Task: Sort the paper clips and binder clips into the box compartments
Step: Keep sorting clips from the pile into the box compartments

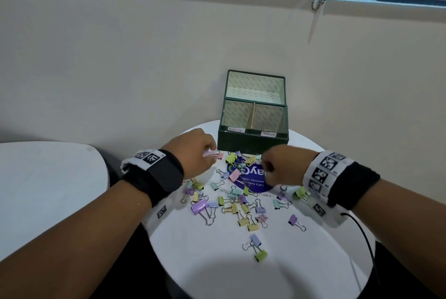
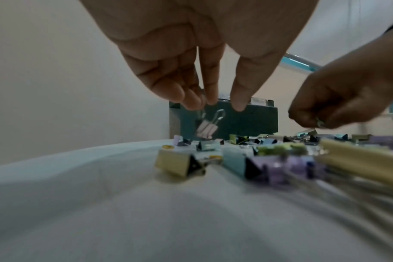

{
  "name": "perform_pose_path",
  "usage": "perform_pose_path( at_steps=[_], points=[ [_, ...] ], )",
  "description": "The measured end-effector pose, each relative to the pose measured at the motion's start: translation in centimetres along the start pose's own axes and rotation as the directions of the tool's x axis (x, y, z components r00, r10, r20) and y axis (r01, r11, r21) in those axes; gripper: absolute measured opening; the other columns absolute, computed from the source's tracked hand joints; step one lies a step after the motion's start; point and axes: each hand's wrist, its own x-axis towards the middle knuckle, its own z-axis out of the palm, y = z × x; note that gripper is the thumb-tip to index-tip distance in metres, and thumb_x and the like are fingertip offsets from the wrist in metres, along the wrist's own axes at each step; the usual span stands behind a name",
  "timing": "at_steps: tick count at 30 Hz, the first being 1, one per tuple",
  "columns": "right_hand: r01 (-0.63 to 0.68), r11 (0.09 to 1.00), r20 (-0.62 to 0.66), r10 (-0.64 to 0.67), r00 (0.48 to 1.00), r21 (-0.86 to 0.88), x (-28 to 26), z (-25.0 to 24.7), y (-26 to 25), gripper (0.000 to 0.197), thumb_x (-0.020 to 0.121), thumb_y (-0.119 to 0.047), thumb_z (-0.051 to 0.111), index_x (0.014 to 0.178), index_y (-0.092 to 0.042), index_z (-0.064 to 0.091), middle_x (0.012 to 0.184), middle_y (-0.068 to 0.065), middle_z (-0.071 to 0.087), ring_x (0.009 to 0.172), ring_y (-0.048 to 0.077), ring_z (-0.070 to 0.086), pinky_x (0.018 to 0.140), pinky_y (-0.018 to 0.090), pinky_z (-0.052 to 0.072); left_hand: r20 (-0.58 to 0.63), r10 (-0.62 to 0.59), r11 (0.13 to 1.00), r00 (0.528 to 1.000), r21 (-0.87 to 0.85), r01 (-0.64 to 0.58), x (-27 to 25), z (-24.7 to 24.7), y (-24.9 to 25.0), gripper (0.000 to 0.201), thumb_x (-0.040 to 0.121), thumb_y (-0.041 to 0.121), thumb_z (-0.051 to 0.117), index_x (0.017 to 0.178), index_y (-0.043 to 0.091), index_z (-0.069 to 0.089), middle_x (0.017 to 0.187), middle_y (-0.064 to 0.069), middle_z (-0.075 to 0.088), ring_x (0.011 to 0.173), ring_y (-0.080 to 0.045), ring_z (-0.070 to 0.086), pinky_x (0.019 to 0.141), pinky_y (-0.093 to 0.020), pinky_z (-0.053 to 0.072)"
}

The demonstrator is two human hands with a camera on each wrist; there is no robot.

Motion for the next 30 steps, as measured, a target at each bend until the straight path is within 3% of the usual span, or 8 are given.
perform_pose_path(
  at_steps=[3,8,10,15,21,24,28,30],
  points=[
    [0.014,0.990,-0.165,0.010,0.986,0.144,0.5,-3.3,1.0,0.012,0.095,-0.020,0.061,0.084,-0.022,0.056,0.080,-0.003,0.062,0.066,0.009,0.056,0.058,0.015,0.041,0.048,0.034,0.999,0.998,0.028,-0.035,-0.2,0.2,0.3,0.011,0.090,0.036,0.060,0.096,0.030,0.066,0.098,0.008,0.057,0.091,-0.015,0.058,0.082,-0.028,0.048],
    [-0.041,0.987,-0.378,0.099,0.920,0.158,3.4,-6.1,3.2,0.006,0.092,-0.018,0.062,0.088,-0.019,0.058,0.094,0.004,0.065,0.076,0.016,0.057,0.059,0.023,0.038,0.040,-0.010,0.999,0.999,0.048,0.008,-0.1,0.1,0.4,0.011,0.091,0.031,0.055,0.091,0.029,0.067,0.095,0.008,0.056,0.088,-0.016,0.058,0.075,-0.025,0.043],
    [-0.064,0.991,-0.389,0.106,0.915,0.121,4.4,-6.3,3.2,0.005,0.092,-0.013,0.062,0.096,-0.017,0.062,0.102,0.006,0.066,0.085,0.020,0.060,0.068,0.025,0.041,0.051,-0.040,0.997,0.998,0.061,0.037,0.2,0.1,0.4,0.016,0.091,0.026,0.053,0.094,0.028,0.068,0.096,0.008,0.057,0.088,-0.016,0.059,0.075,-0.026,0.044],
    [-0.034,0.995,-0.345,0.063,0.936,0.089,5.7,-6.0,2.8,0.037,0.094,-0.007,0.061,0.129,-0.021,0.062,0.127,0.006,0.064,0.106,0.023,0.062,0.082,0.027,0.048,0.092,-0.157,0.986,0.983,-0.035,0.160,0.5,-1.1,-1.3,0.019,0.091,0.018,0.056,0.081,0.029,0.068,0.095,0.013,0.068,0.090,-0.013,0.062,0.077,-0.025,0.046],
    [0.157,0.986,-0.435,-0.164,0.885,-0.051,3.4,-4.5,-0.3,0.026,0.092,-0.008,0.060,0.107,-0.028,0.067,0.117,-0.004,0.060,0.101,0.022,0.062,0.089,0.041,0.056,0.294,-0.161,0.986,0.942,0.003,0.167,-1.4,-3.9,-3.1,0.010,0.080,0.031,0.076,0.088,0.032,0.069,0.092,0.012,0.068,0.087,-0.012,0.063,0.081,-0.025,0.048],
    [0.343,0.936,-0.273,-0.351,0.896,-0.077,1.6,-2.5,-3.6,0.025,0.096,-0.016,0.057,0.110,-0.031,0.070,0.110,-0.009,0.063,0.097,0.017,0.063,0.086,0.038,0.057,0.398,-0.188,0.982,0.898,0.097,0.163,-2.7,-3.2,-2.6,0.034,0.070,0.051,0.081,0.097,0.035,0.068,0.090,0.015,0.067,0.083,-0.006,0.062,0.079,-0.025,0.049],
    [0.413,0.908,-0.051,-0.417,0.908,-0.062,0.9,-0.4,-7.0,0.044,0.092,-0.019,0.061,0.128,-0.044,0.063,0.124,-0.011,0.063,0.108,0.014,0.063,0.093,0.035,0.055,0.332,-0.165,0.966,0.929,0.243,0.085,-2.9,-1.9,-2.1,0.021,0.079,0.046,0.071,0.086,0.027,0.068,0.082,0.012,0.066,0.080,-0.010,0.061,0.072,-0.025,0.050],
    [0.411,0.910,0.016,-0.411,0.911,-0.057,0.9,0.0,-7.9,0.059,0.089,-0.012,0.058,0.133,-0.051,0.057,0.123,-0.009,0.060,0.097,0.013,0.065,0.087,0.033,0.057,0.338,-0.167,0.966,0.926,0.245,0.085,-2.9,-2.0,-2.0,0.014,0.081,0.040,0.069,0.082,0.026,0.067,0.079,0.013,0.066,0.078,-0.009,0.060,0.070,-0.024,0.048]
  ],
)
